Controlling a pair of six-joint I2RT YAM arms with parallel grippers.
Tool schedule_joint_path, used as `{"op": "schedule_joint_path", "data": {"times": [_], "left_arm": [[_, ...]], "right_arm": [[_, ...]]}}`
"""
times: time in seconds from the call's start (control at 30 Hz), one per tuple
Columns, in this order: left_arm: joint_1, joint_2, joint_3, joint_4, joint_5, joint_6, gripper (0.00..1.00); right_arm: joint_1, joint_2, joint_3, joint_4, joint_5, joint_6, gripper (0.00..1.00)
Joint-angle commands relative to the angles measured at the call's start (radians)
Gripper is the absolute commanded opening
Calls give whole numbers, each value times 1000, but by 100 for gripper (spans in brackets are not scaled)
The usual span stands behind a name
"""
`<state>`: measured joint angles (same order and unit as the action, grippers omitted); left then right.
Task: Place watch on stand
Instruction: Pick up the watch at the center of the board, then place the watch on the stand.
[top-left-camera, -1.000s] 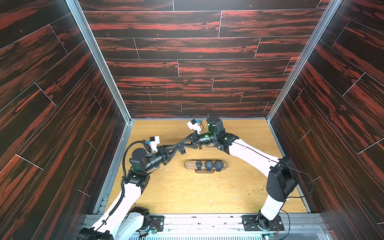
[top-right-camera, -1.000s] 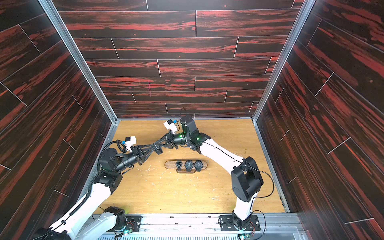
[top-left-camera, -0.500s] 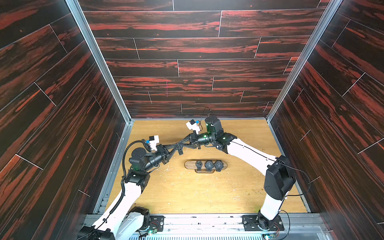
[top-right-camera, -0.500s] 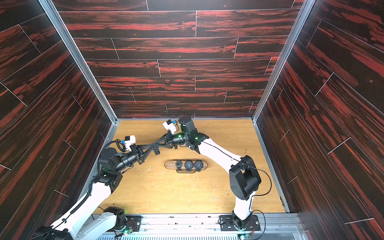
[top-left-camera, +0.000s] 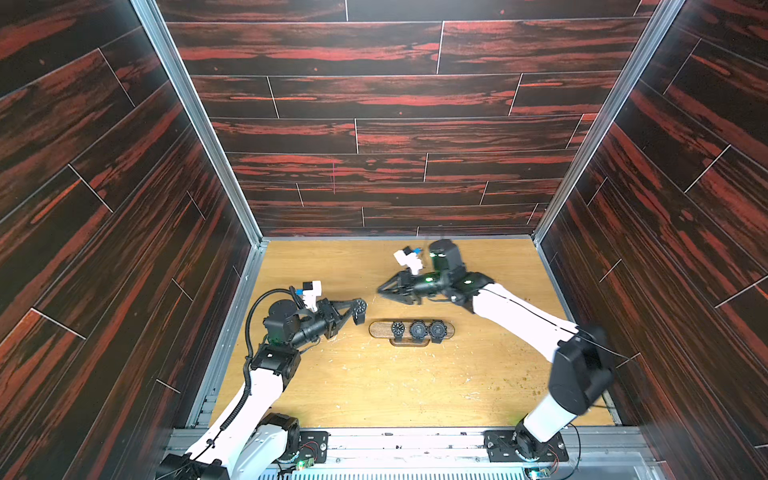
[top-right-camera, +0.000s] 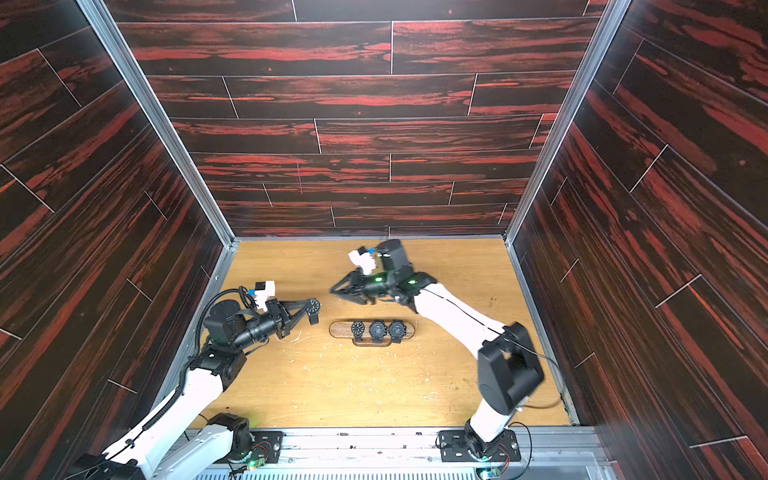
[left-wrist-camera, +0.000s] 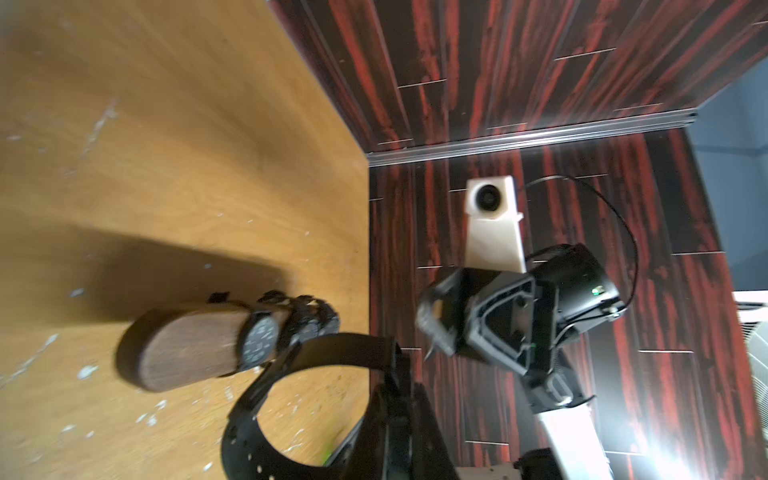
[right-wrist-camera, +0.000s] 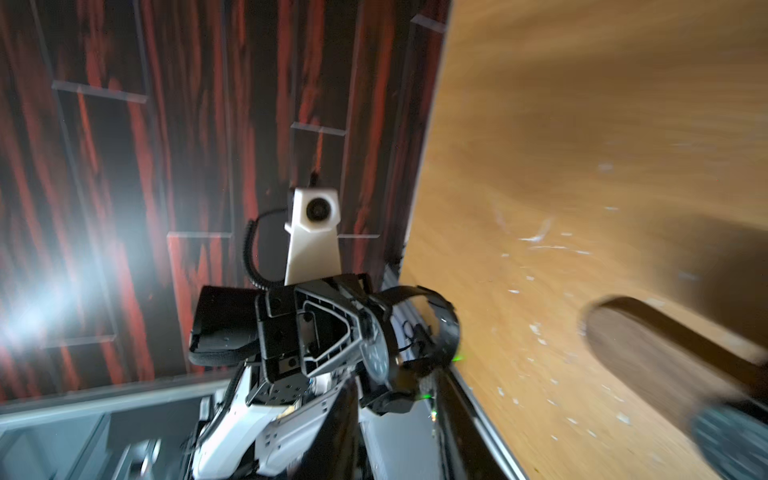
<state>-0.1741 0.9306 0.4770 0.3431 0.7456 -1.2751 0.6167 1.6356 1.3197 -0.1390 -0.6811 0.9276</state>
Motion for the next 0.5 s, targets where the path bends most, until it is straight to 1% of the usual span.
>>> {"op": "schedule_joint_path", "data": {"times": [0.0,0.07,0.17,0.27,0.37,0.4,0.47], "left_arm": [[-2,13,-34,-43,27,83,0],[-1,45,-53,-15,36,92,0],[-1,106,-56,-7,51,128,0],[-2,187,-45,30,86,151,0],[-1,257,-39,66,98,169,0],[-2,280,-37,87,105,167,0],[-2,319,-34,122,115,163,0]], "right_arm": [[-46,-78,-24,-180,126,-107,33],[-65,-106,-29,-285,207,-156,33],[-97,-127,-47,-392,285,-177,32],[-126,-140,-81,-432,299,-176,32],[-132,-143,-86,-475,325,-192,32],[-133,-141,-83,-495,362,-200,32],[-133,-141,-78,-521,382,-212,32]]}}
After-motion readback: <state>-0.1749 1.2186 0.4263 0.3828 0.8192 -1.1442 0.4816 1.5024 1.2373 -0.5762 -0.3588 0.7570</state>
